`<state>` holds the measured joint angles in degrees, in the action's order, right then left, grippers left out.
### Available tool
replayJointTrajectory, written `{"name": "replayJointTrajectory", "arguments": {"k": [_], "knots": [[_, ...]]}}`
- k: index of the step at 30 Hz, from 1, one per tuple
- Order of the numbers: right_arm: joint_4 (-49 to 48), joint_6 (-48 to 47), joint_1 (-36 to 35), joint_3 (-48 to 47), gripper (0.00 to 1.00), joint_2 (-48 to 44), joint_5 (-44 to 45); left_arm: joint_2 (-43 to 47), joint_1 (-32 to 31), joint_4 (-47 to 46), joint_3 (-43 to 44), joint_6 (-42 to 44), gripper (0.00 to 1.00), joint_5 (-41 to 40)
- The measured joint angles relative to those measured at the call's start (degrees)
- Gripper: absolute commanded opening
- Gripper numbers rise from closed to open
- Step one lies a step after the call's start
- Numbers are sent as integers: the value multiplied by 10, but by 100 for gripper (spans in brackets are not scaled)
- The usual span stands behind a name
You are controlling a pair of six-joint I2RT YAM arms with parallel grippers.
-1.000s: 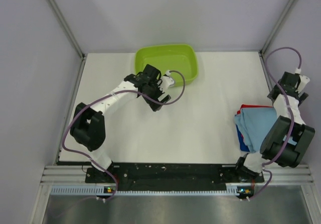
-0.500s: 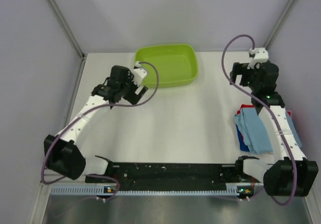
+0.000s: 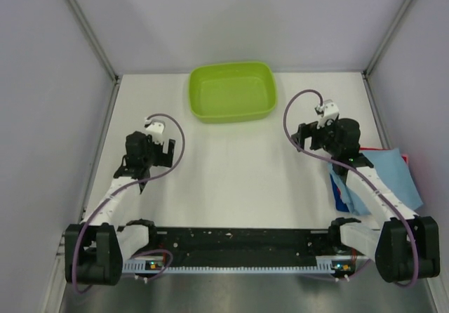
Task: Fold and stack the t-shirts
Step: Put the neatly folded tshirt into the corner of the board with the right arm
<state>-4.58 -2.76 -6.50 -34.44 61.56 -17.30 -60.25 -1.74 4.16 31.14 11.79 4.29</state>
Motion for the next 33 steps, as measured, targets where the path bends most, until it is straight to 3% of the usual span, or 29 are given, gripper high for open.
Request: {"name": "replayJointTrajectory", "arguments": {"k": [5,11,33], "knots": [[-54,4,0,23,99,0,9,0,2,-108,-65,-29,99,6],[-81,4,0,46,99,7,17,0,2,-166,-74,-70,99,-11],[-96,3,0,48,99,28,42,1,2,-177,-74,-97,99,-20]]}}
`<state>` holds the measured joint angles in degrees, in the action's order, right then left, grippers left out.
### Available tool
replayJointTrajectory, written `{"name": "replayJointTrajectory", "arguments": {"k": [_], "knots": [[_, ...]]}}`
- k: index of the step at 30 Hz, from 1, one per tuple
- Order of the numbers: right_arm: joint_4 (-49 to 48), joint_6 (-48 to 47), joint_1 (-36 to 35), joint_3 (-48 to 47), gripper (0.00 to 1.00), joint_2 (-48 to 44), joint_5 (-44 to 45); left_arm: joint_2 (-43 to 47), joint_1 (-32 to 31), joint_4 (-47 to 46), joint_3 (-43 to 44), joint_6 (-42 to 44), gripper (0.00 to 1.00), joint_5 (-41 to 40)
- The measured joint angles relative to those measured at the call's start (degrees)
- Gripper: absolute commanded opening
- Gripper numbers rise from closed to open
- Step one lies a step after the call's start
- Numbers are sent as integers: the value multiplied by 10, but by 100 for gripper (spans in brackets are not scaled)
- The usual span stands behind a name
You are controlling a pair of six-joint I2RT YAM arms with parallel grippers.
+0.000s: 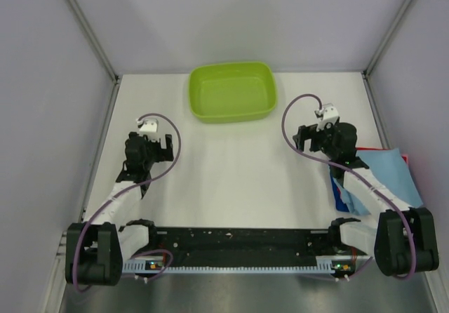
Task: Fold and stack the t-shirts
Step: Put the neatly folded tshirt into the corner of the board with the right arm
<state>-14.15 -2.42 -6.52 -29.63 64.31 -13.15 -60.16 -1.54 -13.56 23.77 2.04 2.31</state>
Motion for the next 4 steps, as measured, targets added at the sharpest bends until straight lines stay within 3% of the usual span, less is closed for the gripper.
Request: {"name": "replayJointTrajectory", "arguments": {"k": [4], "knots": [[0,0,0,0,99,0,2,0,0,0,0,0,99,3]]}}
